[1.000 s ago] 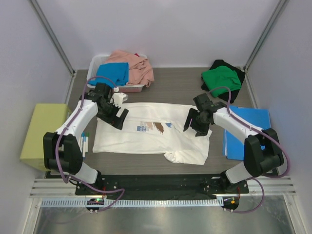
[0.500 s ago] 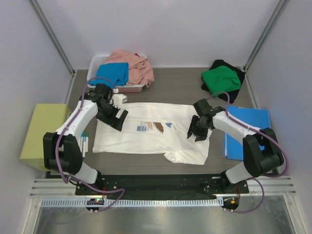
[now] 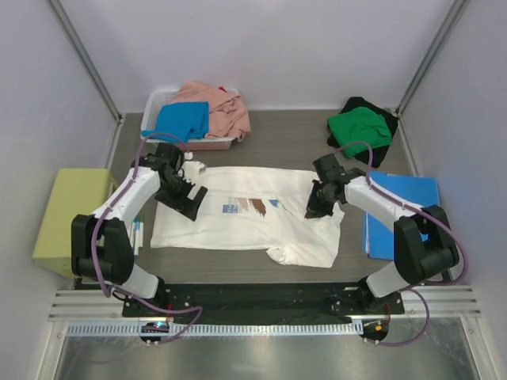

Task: Fold and stack the t-shirts
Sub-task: Fold the tshirt

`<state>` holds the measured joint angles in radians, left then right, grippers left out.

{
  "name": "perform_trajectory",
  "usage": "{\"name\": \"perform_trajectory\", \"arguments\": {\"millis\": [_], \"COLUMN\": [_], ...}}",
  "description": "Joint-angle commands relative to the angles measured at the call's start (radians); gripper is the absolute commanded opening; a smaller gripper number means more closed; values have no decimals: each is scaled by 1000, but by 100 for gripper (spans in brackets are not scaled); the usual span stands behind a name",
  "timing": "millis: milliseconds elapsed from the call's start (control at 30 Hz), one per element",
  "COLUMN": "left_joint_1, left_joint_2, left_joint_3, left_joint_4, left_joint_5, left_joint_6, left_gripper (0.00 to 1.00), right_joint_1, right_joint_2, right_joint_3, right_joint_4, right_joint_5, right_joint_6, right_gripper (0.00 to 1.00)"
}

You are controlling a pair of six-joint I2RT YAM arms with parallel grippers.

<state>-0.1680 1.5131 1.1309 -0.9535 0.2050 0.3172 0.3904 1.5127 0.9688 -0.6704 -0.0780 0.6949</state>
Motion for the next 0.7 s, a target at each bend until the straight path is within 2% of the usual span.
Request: {"name": "perform_trajectory", "arguments": {"millis": [0, 100, 200, 267, 333, 433, 567, 667], "left_joint_1": [2, 2, 2, 2, 1, 2, 2, 2], "left_joint_2": [-34, -27, -21, -24, -28, -42, -47, -41], "left_joint_3": [-5, -13, -17, -13, -14, -14, -29, -26], "left_joint_4": [35, 42, 48, 45, 44, 39, 44, 42], "left_joint_5": [-4, -1, 0, 4, 2, -4, -13, -16], "left_joint_6": [-6, -9, -10, -13, -13, -9, -6, -6], "left_gripper": [100, 100, 100, 100, 100, 100, 100, 100], "right_joint_1": [10, 10, 10, 11, 10, 10, 10, 8], "right_joint_2": [-101, -152, -204, -186, -164, -166, -134, -117], "right_joint_3": [22, 30, 59, 71, 44, -10, -28, -33], "right_joint_4": [-3, 11, 2, -56, -93, -81, -78, -61], "right_joint_5": [-87, -201, -178, -106, -62, 7, 56, 72], "right_joint_6": [15, -9, -40, -63, -84, -90, -97, -103], "right_gripper": [1, 1, 1, 30, 49, 64, 67, 64]}}
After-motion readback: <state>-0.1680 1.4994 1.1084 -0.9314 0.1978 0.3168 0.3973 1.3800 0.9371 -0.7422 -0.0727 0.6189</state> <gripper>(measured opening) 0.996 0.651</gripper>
